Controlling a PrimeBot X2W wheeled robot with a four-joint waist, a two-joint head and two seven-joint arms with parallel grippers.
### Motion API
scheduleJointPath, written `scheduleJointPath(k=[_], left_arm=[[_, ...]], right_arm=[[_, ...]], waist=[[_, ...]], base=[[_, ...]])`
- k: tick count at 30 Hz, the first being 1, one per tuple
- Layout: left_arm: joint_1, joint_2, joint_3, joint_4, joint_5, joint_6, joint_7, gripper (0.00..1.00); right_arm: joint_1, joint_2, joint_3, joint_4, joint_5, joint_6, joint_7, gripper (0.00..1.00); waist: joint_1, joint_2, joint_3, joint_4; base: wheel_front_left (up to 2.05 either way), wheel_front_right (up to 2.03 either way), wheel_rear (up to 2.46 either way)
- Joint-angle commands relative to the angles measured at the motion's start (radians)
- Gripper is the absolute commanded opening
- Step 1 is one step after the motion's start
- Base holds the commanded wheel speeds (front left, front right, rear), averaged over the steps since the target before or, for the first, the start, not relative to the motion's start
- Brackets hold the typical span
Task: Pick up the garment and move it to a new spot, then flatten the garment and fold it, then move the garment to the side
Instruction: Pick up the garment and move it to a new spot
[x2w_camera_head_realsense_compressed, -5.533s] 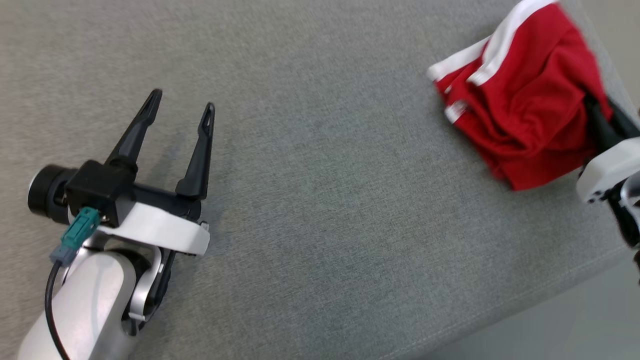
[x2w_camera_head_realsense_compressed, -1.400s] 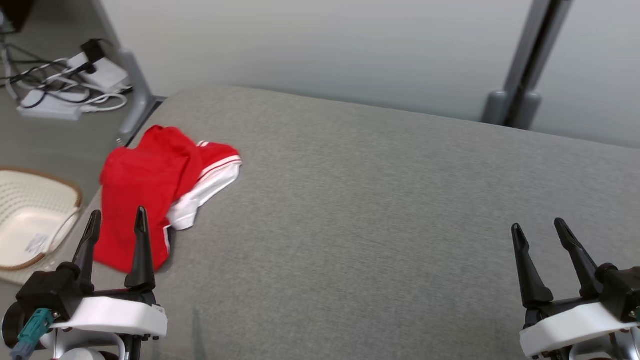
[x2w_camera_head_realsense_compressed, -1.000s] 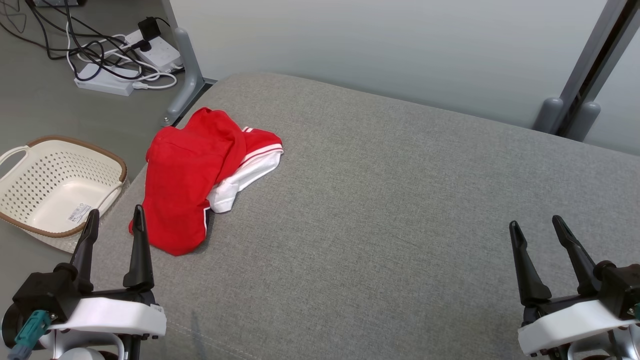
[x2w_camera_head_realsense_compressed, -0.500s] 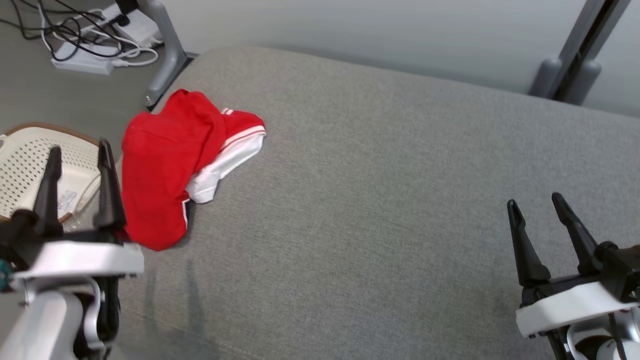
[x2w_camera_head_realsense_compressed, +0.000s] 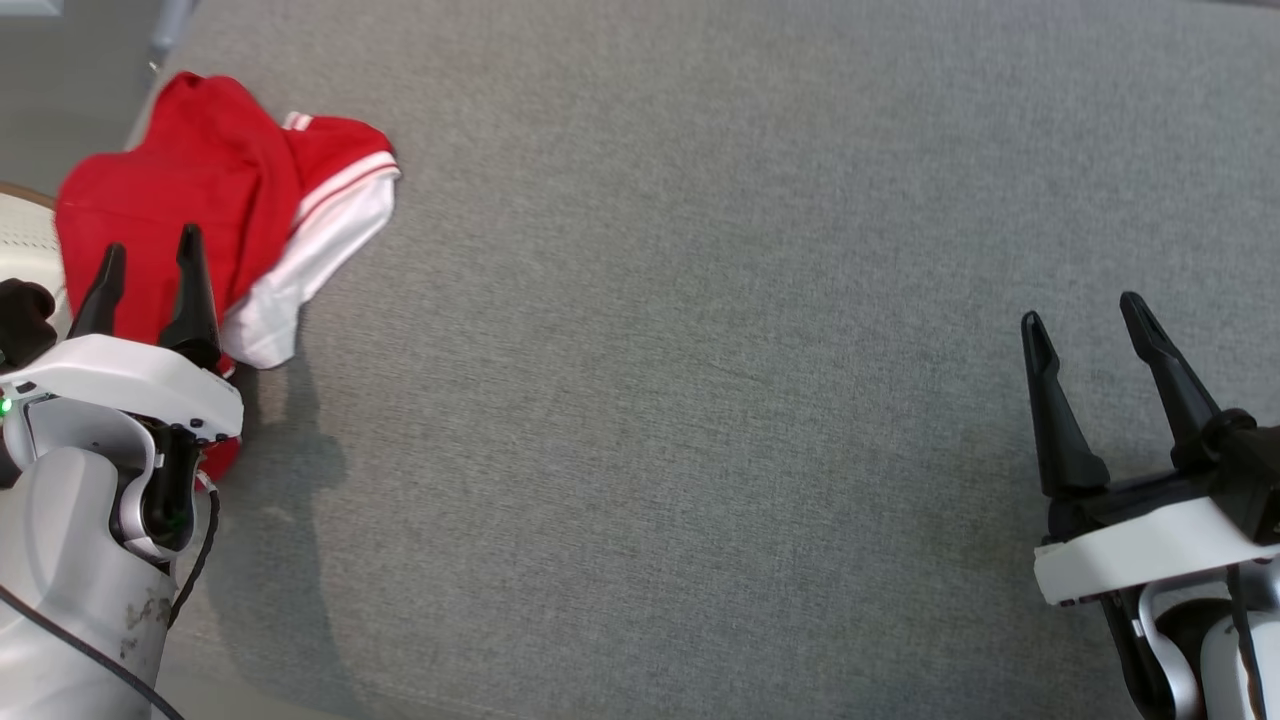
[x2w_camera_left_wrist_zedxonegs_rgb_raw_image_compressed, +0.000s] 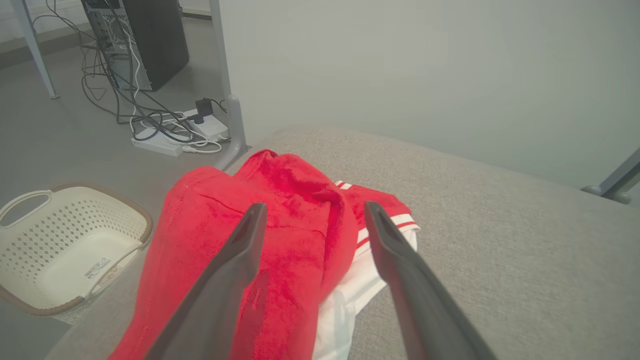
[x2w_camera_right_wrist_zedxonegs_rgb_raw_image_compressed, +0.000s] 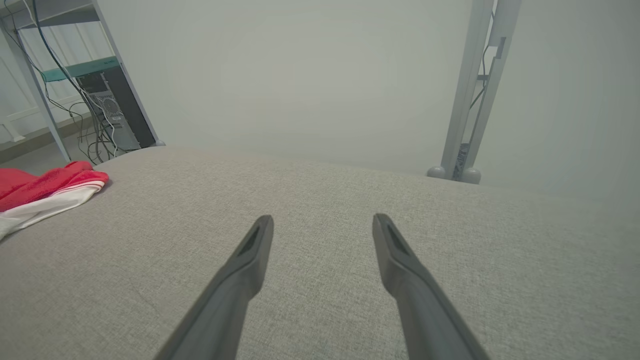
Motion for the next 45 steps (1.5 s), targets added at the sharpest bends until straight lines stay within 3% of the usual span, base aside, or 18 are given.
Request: scheduleJointPath(k=[1,10,11,12,16,20,23,33,45], left_arm=[[-0.033,-0.005,0.002,0.055,-0.013,-0.018,0.005,1.0],[-0.152,-0.039,0.007,0.393,-0.071,-0.132,0.015,1.0],[-0.163,-0.041,0.007,0.416,-0.073,-0.14,0.007,0.45],[-0.173,-0.04,0.006,0.435,-0.07,-0.146,-0.005,0.0],[-0.218,-0.021,-0.004,0.484,-0.037,-0.156,-0.067,0.0],[-0.238,0.007,0.01,0.437,0.01,-0.125,-0.094,0.0],[-0.221,0.028,0.059,0.303,0.064,-0.086,-0.097,0.0],[0.011,-0.006,0.163,-0.186,0.218,-0.003,-0.096,0.0],[0.241,-0.016,0.067,-0.662,0.325,0.072,-0.02,0.0]], right_arm=[[-0.021,-0.004,0.001,-0.006,-0.005,0.0,0.004,1.0],[-0.069,-0.005,0.018,0.003,-0.02,0.0,0.003,1.0],[-0.072,-0.005,0.019,0.003,-0.022,0.0,0.004,1.0],[-0.074,-0.005,0.02,0.004,-0.021,0.0,0.004,1.0],[-0.072,-0.005,0.018,0.017,-0.013,0.0,-0.008,1.0],[-0.054,-0.005,0.012,0.033,0.0,0.0,-0.024,1.0],[-0.04,-0.005,0.006,0.048,0.017,0.0,-0.037,1.0],[0.02,-0.004,-0.002,0.091,0.064,0.0,-0.071,1.0],[0.062,-0.004,-0.004,0.091,0.094,0.0,-0.078,1.0]], waist=[[0.0,0.0,0.061,-0.026],[0.0,0.0,0.111,-0.028],[0.0,0.0,0.111,-0.028],[0.0,0.0,0.109,-0.027],[0.0,0.0,0.077,-0.025],[0.0,0.0,0.03,-0.028],[0.0,0.0,-0.011,-0.033],[0.0,0.0,-0.154,-0.077],[0.0,0.0,-0.222,-0.17]], base=[[0.0,0.0,0.0],[0.0,0.0,0.0],[0.0,0.0,0.0],[0.0,0.0,0.0],[0.0,0.0,0.0],[0.0,0.0,0.0],[0.0,0.0,0.0],[0.0,0.0,0.0],[0.0,0.0,0.0]])
